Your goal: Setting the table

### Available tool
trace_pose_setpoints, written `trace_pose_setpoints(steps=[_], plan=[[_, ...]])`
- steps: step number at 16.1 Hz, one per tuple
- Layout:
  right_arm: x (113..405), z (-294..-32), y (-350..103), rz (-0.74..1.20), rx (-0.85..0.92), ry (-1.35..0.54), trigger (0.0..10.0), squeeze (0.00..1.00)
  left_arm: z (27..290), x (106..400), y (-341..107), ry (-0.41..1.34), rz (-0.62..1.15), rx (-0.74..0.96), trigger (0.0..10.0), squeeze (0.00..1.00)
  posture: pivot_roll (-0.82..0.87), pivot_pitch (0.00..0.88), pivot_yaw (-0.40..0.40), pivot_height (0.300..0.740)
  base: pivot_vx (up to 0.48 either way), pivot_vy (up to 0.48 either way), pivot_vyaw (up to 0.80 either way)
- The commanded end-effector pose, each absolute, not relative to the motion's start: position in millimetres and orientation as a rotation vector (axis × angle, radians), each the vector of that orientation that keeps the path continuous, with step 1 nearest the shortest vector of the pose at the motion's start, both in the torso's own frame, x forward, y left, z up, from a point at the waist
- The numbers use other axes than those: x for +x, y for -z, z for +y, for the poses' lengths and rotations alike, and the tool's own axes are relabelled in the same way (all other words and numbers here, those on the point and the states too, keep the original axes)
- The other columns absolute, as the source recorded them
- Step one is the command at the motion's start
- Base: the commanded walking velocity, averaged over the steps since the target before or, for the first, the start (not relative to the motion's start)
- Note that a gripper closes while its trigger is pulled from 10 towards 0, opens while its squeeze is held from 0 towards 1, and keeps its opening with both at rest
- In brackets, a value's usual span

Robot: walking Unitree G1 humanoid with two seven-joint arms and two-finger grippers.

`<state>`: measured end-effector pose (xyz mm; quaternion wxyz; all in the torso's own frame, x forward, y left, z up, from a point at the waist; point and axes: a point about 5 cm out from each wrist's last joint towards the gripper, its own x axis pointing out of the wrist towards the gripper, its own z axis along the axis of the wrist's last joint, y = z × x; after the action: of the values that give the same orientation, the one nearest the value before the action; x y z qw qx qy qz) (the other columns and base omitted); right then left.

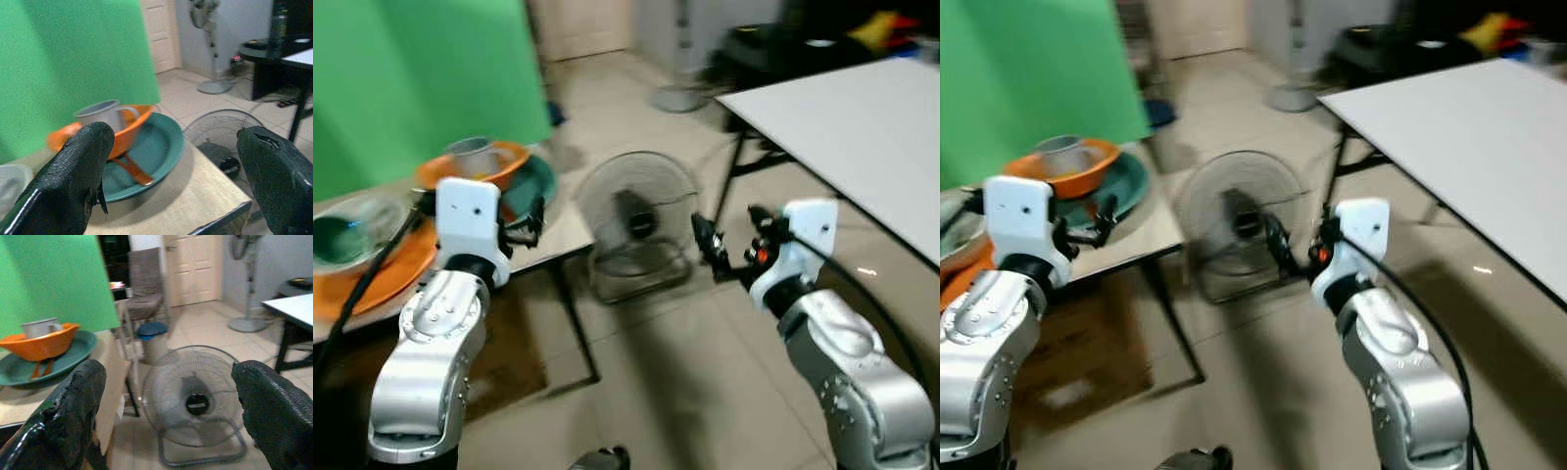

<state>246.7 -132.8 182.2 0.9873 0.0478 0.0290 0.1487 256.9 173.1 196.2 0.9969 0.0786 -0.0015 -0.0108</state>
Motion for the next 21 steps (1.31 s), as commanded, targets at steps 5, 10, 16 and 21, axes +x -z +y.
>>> trace_pose_setpoints(steps=[5, 10, 16, 21], plan=[[251, -127, -192, 0.041, 0.096, -0.358, 10.0, 0.00, 171, 256, -207, 0.028, -0.046, 0.156, 10.0, 0.00, 0.12, 0.000, 0.045, 0.740, 0.100, 0.000, 0.80], [255, -121, -193, 0.042, 0.098, -0.396, 10.0, 0.00, 174, 252, -209, 0.031, -0.046, 0.162, 10.0, 0.00, 0.14, 0.000, 0.032, 0.740, 0.278, 0.000, 0.80], [260, -117, -196, 0.030, 0.092, -0.394, 10.0, 0.00, 178, 252, -208, 0.031, -0.035, 0.175, 10.0, 0.00, 0.15, 0.000, 0.028, 0.740, 0.334, 0.000, 0.37], [265, -119, -198, 0.032, 0.104, -0.380, 10.0, 0.00, 179, 248, -207, 0.072, -0.023, 0.208, 10.0, 0.00, 0.17, 0.000, 0.021, 0.740, 0.340, 0.000, 0.00]])
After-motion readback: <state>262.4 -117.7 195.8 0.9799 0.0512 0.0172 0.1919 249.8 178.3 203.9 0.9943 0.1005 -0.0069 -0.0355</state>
